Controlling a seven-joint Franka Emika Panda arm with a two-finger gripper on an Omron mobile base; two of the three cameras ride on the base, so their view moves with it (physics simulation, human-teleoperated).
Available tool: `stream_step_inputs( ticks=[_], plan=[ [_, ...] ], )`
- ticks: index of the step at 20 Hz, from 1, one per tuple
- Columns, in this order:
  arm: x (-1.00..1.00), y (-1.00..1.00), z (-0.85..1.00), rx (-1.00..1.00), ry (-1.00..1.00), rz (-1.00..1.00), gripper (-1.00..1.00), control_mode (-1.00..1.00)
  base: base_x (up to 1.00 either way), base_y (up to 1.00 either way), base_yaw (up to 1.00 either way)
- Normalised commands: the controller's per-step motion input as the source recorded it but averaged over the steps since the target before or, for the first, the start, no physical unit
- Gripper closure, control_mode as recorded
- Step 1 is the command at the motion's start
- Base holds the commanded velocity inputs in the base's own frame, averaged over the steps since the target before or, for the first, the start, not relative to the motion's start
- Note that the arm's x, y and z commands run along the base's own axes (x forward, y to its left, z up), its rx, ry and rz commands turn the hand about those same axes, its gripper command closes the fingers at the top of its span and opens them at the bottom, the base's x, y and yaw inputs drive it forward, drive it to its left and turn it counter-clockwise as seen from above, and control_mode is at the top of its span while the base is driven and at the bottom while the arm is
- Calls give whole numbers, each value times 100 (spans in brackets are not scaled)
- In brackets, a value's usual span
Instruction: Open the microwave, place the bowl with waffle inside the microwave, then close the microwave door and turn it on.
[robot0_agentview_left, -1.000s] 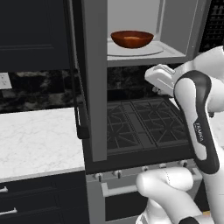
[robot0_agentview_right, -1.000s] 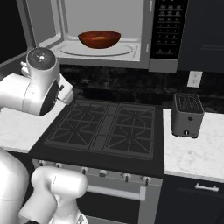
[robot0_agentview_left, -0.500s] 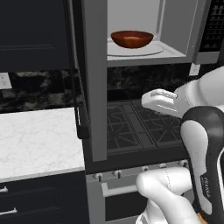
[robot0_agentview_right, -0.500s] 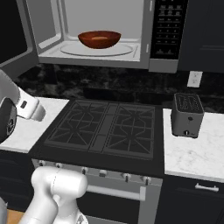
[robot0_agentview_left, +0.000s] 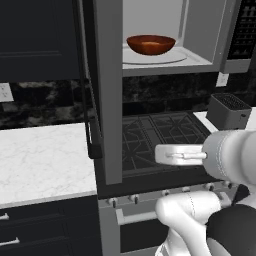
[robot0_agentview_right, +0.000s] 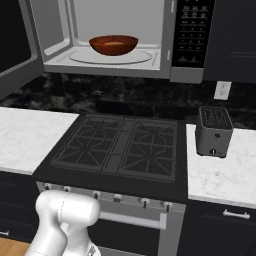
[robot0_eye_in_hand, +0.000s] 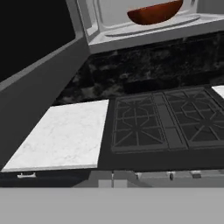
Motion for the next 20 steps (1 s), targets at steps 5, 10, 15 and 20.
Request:
stream_step_inputs(
  ticks=[5, 10, 15, 20],
  plan=[
    [-58, 50, 32, -21, -24, 0, 100, -100, 0, 0, 0],
    [-41, 48, 2, -20, -32, 0, 100, -100, 0, 0, 0],
    [-15, 37, 0, -14, -36, -1, 100, -100, 0, 0, 0],
    [0, 49, -6, -13, -27, -3, 100, -100, 0, 0, 0]
  ],
)
